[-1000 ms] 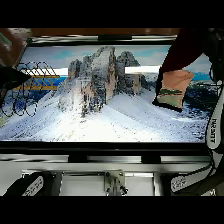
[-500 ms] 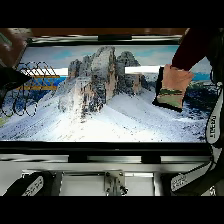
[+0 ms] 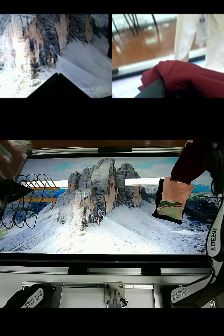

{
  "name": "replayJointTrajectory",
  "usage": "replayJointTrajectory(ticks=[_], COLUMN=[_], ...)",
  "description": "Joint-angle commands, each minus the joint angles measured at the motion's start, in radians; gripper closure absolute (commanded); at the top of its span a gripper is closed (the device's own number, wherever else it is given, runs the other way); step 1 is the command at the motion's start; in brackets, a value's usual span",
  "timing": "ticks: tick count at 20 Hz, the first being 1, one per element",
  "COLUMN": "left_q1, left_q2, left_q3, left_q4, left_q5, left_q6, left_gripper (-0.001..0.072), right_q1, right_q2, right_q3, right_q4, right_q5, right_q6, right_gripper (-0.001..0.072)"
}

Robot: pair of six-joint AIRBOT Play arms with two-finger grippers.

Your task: Fold the shirts.

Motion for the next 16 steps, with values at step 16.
replayJointTrajectory(ticks=[16], left_q1=[0.000], left_q2=[-0.002], left_q3=[0.000], left_q4=[0.000], left_q5=[-0.003], left_q6=[0.031], left_gripper=[0.0672], right_q1=[0.034], right_q2=[0.016], right_q3=[-0.003], right_q4=[0.056], right_q5=[-1.367], right_q6=[0.200], right_gripper=[0.0641])
